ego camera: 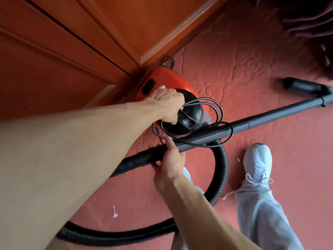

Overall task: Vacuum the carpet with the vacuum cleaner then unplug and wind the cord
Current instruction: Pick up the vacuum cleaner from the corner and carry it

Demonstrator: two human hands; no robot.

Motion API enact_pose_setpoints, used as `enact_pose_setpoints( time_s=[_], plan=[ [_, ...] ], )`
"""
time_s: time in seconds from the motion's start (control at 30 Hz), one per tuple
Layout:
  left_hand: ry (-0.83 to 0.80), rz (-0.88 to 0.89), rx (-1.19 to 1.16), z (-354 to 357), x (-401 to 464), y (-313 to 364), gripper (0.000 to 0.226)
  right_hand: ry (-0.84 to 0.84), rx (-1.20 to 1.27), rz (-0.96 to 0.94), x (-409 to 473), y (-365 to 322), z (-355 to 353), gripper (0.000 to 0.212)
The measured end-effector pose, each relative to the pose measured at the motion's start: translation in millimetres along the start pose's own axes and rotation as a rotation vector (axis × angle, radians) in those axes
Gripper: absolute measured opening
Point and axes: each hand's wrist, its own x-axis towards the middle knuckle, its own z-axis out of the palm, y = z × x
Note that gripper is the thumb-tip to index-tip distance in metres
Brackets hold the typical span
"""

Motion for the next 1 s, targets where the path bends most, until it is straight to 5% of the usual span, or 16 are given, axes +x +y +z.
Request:
enact_pose_setpoints(
  time_s=[0.17, 0.33, 0.77, 1.0],
  plan=[
    [0.049, 0.049, -0.187, -37.5, -62.2, 16.2, 0.038, 0.16, -0.08, -0.224, -56.9, -9.6, -19.5, 0.052],
    [0.13, 0.117, -0.154, -90.4, -149.7, 27.1, 0.022, 0.163, -0.043, -0.249, -151.5, -47.9, -36.7, 0.011],
    [0.241, -0.049, -0.204, -133.6, -325.7, 51.6, 0.023, -0.156, 0.168, -0.17, -323.3, -111.0, -146.8, 0.012],
    [0.174, -0.128, -0.365, -143.8, -406.4, 113.4, 0.02, -0.416, 0.413, 0.099, -378.6, -132.3, -237.6, 0.012]
  ],
)
